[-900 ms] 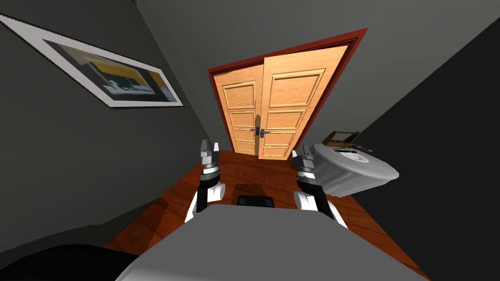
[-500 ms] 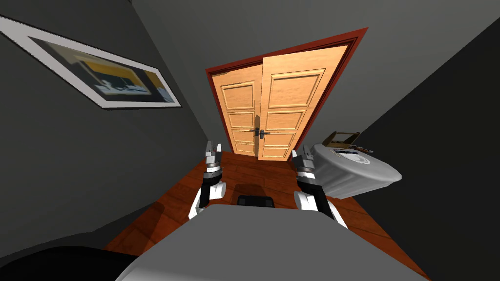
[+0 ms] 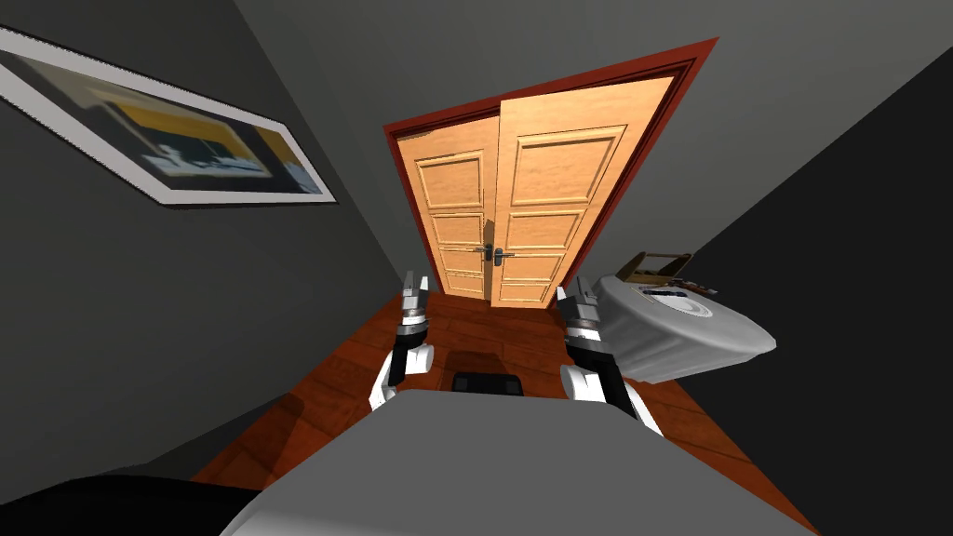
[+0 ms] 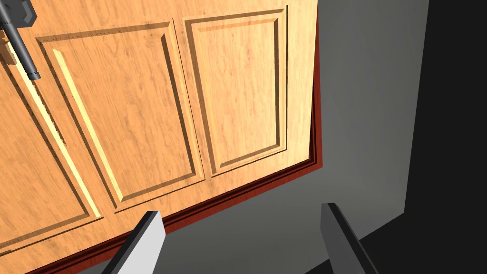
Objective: Pull the door open
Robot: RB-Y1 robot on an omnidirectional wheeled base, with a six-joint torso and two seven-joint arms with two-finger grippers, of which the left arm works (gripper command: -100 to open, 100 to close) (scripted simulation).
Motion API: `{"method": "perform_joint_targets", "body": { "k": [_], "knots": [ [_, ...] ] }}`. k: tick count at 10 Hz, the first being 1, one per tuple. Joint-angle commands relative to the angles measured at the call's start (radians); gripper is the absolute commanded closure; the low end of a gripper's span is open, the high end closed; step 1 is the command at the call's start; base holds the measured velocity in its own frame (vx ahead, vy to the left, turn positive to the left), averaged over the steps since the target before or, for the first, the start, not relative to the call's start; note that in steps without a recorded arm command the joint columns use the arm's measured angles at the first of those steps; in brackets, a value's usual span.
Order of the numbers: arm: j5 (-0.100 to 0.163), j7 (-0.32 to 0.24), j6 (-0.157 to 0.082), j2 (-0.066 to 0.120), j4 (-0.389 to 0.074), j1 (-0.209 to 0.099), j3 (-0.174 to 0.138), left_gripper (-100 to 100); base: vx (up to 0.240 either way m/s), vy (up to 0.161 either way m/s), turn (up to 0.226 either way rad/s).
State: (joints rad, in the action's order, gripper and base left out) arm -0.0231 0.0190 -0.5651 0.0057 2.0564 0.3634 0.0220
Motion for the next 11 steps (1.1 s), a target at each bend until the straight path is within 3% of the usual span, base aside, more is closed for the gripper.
{"method": "perform_joint_targets", "body": {
  "k": [1,11],
  "knots": [
    [0.005,-0.005,0.004,0.012,-0.046,-0.031,-0.008,-100,0.094,-0.012,-0.023],
    [0.027,-0.036,0.020,0.075,-0.336,-0.199,-0.026,-100,0.096,-0.014,-0.029]
  ]
}}
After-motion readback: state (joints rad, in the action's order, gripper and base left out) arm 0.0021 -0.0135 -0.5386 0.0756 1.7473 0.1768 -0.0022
